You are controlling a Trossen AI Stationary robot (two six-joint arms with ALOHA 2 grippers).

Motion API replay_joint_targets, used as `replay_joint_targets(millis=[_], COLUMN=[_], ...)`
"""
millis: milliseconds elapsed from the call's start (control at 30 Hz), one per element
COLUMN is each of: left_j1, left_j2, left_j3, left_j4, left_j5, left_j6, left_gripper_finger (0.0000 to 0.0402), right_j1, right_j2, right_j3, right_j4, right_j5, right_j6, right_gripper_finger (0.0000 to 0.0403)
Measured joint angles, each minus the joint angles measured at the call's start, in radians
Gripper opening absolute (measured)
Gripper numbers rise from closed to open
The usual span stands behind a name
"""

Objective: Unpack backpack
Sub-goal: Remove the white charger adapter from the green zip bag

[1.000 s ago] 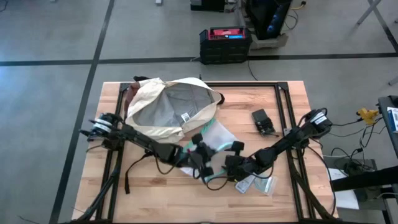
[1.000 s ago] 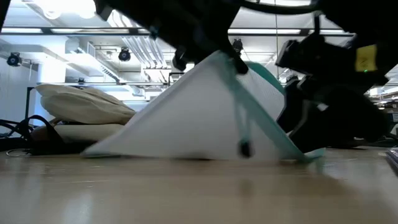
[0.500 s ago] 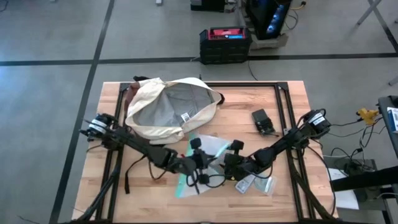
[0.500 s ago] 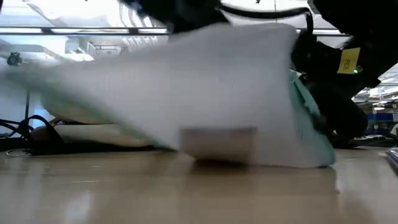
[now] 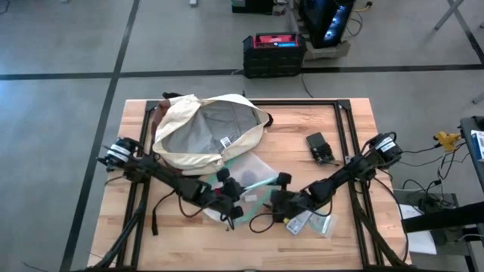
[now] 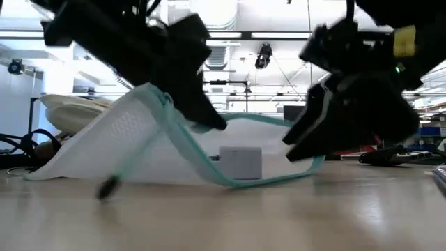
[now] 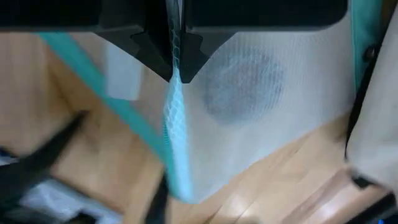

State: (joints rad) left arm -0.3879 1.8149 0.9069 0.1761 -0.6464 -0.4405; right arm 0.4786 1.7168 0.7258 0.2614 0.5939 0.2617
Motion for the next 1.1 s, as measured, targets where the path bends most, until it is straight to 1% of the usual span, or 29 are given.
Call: replay_joint_targets(millis=[100, 167, 233, 367, 467, 533, 600, 700, 833, 900, 967, 1033, 1100], left_j1=[0.003, 0.003, 0.003, 0.005, 0.008, 0.01, 0.014, 0.014, 0.014, 0.014, 0.014, 0.014, 0.014], left_j2=[0.001, 0.006, 0.016, 0.041, 0.052, 0.057, 0.058, 0.058, 0.058, 0.058, 0.058, 0.058, 0.058], left_j3=[-0.029, -0.049, -0.059, -0.053, -0.044, -0.037, -0.037, -0.037, -0.037, -0.038, -0.039, -0.039, -0.039], left_j4=[0.036, 0.084, 0.137, 0.205, 0.225, 0.233, 0.228, 0.228, 0.225, 0.224, 0.224, 0.221, 0.221], left_j5=[0.0, 0.0, 0.0, -0.003, -0.018, -0.027, -0.031, -0.031, -0.031, -0.03, -0.03, -0.03, -0.03], left_j6=[-0.04, -0.044, -0.042, -0.01, 0.006, 0.012, 0.013, 0.013, 0.012, 0.011, 0.012, 0.012, 0.012], left_gripper_finger=[0.0, 0.0, 0.0, 0.0, 0.0, 0.0, 0.0, 0.0, 0.0, 0.0, 0.0, 0.0, 0.0], right_j1=[-0.011, -0.026, -0.044, -0.085, -0.095, -0.094, -0.095, -0.104, -0.123, -0.125, -0.124, -0.124, -0.124], right_j2=[0.0, 0.0, 0.0, 0.001, 0.011, 0.035, 0.083, 0.154, 0.207, 0.216, 0.216, 0.21, 0.198], right_j3=[0.0, 0.001, 0.001, 0.001, 0.001, 0.001, 0.005, 0.028, 0.059, 0.069, 0.073, 0.074, 0.073], right_j4=[0.103, 0.145, 0.172, 0.213, 0.232, 0.248, 0.284, 0.281, 0.298, 0.299, 0.295, 0.288, 0.283], right_j5=[-0.071, -0.079, -0.083, -0.194, -0.21, -0.224, -0.265, -0.261, -0.263, -0.274, -0.282, -0.283, -0.282], right_j6=[-0.042, -0.07, -0.098, -0.104, -0.126, -0.152, -0.153, -0.155, -0.155, -0.155, -0.159, -0.16, -0.171], right_gripper_finger=[0.0369, 0.0369, 0.0369, 0.0369, 0.0369, 0.0369, 0.0369, 0.0369, 0.0366, 0.0352, 0.0318, 0.0267, 0.02])
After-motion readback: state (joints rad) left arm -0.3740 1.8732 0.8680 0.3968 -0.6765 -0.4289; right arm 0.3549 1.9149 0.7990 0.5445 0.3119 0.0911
